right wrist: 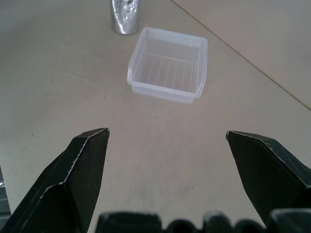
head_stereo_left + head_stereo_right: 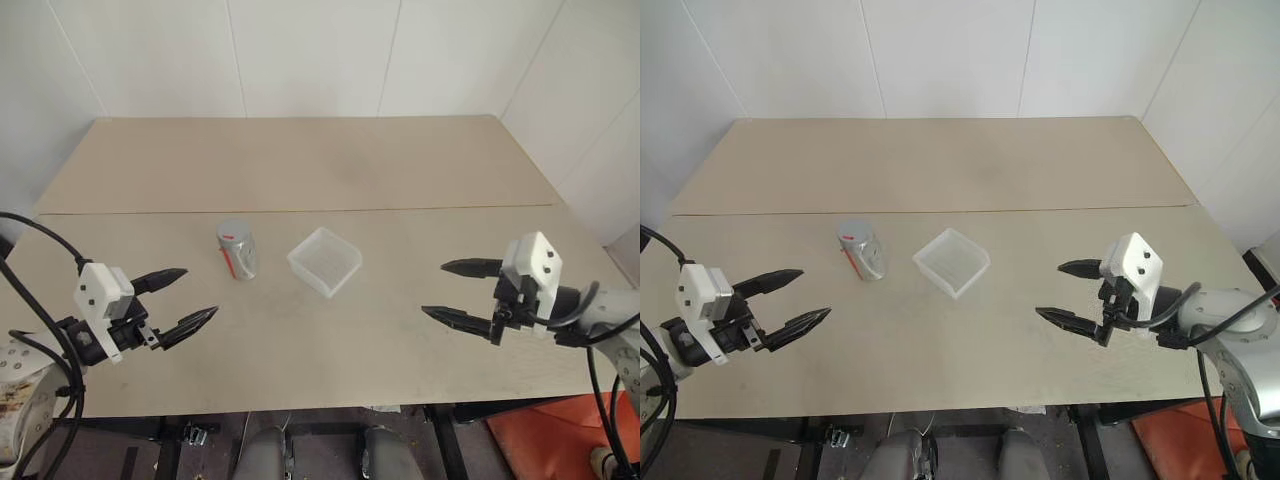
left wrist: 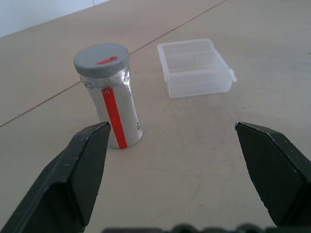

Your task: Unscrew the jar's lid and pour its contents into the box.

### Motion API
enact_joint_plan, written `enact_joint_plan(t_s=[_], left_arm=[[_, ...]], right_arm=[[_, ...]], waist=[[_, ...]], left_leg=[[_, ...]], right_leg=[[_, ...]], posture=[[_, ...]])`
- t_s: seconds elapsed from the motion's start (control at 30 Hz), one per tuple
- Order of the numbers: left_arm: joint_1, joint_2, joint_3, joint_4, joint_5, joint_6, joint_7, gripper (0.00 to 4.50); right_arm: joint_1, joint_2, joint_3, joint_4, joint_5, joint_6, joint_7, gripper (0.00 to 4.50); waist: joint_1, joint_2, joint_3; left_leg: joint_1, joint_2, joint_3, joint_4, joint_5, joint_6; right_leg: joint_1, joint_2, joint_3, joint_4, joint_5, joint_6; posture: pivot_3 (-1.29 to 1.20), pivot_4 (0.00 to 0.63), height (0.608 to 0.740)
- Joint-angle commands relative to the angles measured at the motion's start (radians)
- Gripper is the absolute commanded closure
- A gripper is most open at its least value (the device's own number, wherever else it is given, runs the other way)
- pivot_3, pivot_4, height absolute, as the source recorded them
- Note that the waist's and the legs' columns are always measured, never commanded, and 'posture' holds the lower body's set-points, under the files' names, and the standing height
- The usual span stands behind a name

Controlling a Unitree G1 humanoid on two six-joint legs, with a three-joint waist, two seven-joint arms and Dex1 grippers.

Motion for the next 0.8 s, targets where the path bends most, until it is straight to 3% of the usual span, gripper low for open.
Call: enact_joint_plan(t_s=[0.03, 0.4, 0.6, 0.8], left_arm=[[-0.016, 0.000, 0.001, -0.008, -0.008, -0.006, 0.001, 0.04], [0.018, -0.058, -0.002, -0.037, 0.019, -0.019, 0.076, 0.04], [-0.091, -0.170, -0.088, 0.046, 0.103, -0.082, 0.186, 0.04], [-0.205, -0.219, -0.178, 0.172, 0.201, -0.174, 0.219, 0.04]], right_arm=[[0.014, 0.004, -0.038, -0.041, 0.022, -0.004, -0.008, 0.00], [-0.042, 0.009, 0.055, -0.029, -0.015, -0.036, 0.007, 0.00], [-0.162, 0.052, 0.136, -0.020, -0.012, -0.038, 0.014, 0.00], [-0.250, 0.059, 0.166, 0.004, -0.007, -0.031, 0.031, 0.00]], waist=[[0.001, 0.000, 0.000], [-0.002, 0.000, 0.000], [0.005, 0.000, 0.000], [0.003, 0.000, 0.000]], left_leg=[[0.000, 0.000, 0.000, 0.000, 0.000, 0.000], [0.000, 0.000, 0.000, 0.000, 0.000, 0.000], [0.000, -0.001, -0.001, 0.001, 0.000, 0.000], [0.000, -0.002, -0.001, 0.000, 0.000, 0.000]], right_leg=[[0.000, 0.000, 0.000, 0.000, 0.000, 0.000], [0.000, 0.000, 0.000, 0.000, 0.000, 0.000], [0.001, 0.000, 0.000, 0.000, 0.002, 0.003], [0.001, 0.000, -0.001, 0.000, 0.002, 0.003]], posture=[[0.00, 0.150, 0.740], [0.00, 0.150, 0.740], [0.00, 0.150, 0.740], [0.00, 0.150, 0.740]])
